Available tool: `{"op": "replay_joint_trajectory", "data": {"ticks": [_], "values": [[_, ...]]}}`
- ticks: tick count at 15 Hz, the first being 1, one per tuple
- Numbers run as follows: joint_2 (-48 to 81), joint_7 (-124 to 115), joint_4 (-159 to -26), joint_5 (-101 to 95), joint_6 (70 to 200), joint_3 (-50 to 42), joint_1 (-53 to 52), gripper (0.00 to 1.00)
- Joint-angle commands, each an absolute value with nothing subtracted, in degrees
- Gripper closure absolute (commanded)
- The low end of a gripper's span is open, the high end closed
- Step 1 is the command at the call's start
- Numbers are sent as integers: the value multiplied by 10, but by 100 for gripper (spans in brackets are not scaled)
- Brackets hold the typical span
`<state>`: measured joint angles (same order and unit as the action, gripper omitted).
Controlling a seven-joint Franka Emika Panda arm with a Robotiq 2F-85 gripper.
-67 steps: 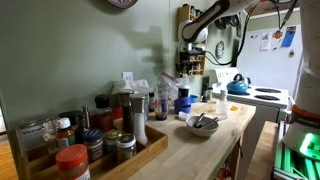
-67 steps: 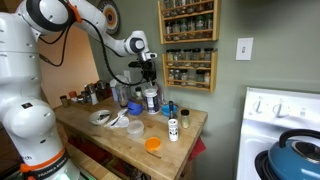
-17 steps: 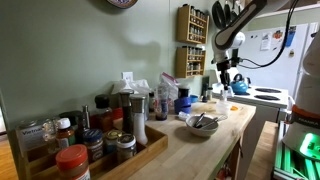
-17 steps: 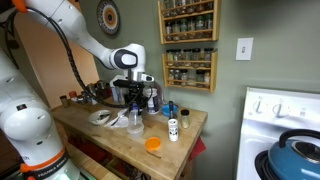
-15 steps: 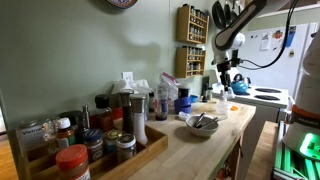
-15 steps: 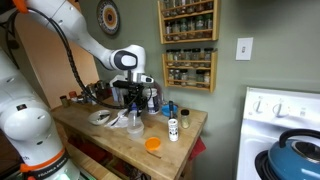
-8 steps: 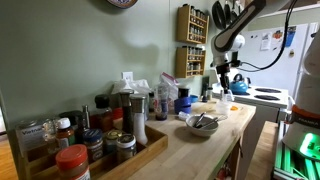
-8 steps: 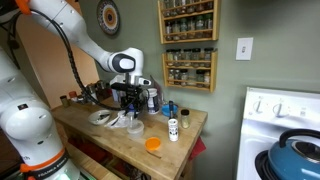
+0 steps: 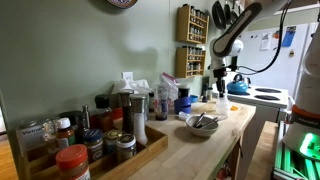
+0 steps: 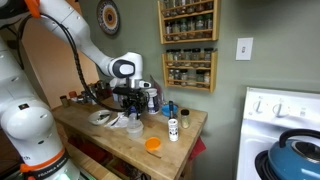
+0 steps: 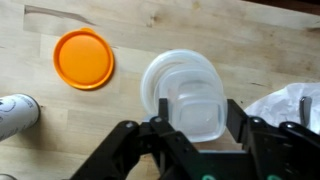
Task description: Pick up the upside down clear lunch box and put it in the clear lunch box on the table
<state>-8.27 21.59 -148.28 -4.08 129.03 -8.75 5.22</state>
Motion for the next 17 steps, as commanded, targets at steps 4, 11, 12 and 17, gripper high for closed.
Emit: {"op": "replay_joint_trajectory", "data": {"ticks": [4,11,12,17], "values": [[-56,222,-1483,-71,1306,-86,59,17],[-118,297,-1489,-45,1310,-111,73,0],[-133,328,-1492,-35,1312,-118,73,0],[-147,388,-1477,-36,1303,-129,69,0]]}}
